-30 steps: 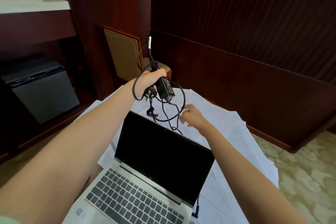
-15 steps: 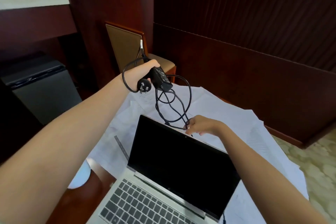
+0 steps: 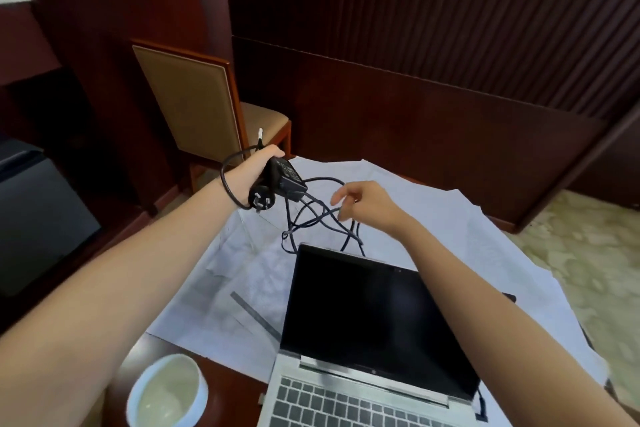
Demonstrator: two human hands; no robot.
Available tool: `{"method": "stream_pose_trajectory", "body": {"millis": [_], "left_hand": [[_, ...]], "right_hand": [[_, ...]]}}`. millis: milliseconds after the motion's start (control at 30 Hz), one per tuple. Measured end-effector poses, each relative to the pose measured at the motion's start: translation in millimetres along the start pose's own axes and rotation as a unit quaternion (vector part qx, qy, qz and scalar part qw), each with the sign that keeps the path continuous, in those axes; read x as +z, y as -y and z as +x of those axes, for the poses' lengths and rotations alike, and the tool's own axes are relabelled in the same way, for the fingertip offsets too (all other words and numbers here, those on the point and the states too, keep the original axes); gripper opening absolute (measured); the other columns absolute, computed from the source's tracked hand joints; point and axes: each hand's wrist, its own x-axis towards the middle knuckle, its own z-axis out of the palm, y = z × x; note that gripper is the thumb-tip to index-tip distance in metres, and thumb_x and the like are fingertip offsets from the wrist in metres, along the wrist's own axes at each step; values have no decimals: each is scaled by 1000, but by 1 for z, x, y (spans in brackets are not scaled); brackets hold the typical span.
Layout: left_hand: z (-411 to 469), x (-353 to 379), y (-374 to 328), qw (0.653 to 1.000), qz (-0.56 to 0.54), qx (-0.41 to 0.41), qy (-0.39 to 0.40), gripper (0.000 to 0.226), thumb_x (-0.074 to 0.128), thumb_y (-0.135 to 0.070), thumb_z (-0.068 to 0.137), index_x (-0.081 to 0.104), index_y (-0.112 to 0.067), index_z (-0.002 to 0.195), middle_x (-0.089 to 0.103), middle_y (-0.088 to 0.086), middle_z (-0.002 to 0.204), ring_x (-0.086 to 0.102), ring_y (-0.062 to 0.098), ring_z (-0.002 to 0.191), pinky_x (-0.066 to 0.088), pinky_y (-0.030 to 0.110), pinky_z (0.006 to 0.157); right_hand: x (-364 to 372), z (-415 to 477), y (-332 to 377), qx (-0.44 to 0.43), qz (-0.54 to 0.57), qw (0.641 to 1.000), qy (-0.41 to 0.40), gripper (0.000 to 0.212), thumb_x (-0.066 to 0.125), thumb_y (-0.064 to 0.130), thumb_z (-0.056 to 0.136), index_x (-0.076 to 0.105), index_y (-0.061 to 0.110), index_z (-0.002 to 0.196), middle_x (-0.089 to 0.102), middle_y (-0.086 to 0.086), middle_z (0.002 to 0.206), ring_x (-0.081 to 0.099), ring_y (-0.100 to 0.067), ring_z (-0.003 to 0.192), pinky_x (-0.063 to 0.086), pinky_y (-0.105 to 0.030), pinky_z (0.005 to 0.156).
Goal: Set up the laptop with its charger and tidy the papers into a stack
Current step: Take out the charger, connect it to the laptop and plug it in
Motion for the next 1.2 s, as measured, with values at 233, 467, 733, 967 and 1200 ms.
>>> {"method": "stream_pose_trajectory", "body": {"millis": [233,467,733,967,1200], "left_hand": [[0,1,4,998,50,33,-14,24,55,-36,87,52,-14,78,55,4,72,56,15,61,45,23,62],[-8,-6,23,988,107,105,-43,19,59,-36,88,55,-18,82,56,6,78,57,18,74,47,30,76],[7,-37,7,983,152,102,20,33,62,-43,84,56,-15,101,60,10,99,58,26,104,44,39,99],[48,-70,2,979,170,100,60,76,55,-60,81,41,-12,138,48,10,138,44,26,129,35,40,109],[51,-94,1,877,379,137,261,63,31,-62,91,62,-11,72,58,10,69,54,14,55,44,25,60]], "right_hand": [[32,-3,5,1,-41,997,67,26,53,-7,77,62,13,90,55,-1,63,55,-18,66,46,-26,71],[50,-6,-9,-30,-85,995,53,25,57,1,83,69,9,103,66,-11,106,53,-15,87,42,-22,76],[63,3,5,-43,-206,976,55,30,54,10,90,66,15,117,58,-8,120,52,-21,106,41,-17,84],[98,30,65,81,-89,982,143,58,56,11,87,36,6,141,46,-11,138,46,-25,120,40,-33,99],[133,56,98,165,190,968,-6,71,73,14,78,32,26,135,56,-2,120,59,-19,100,51,-41,87]]}}
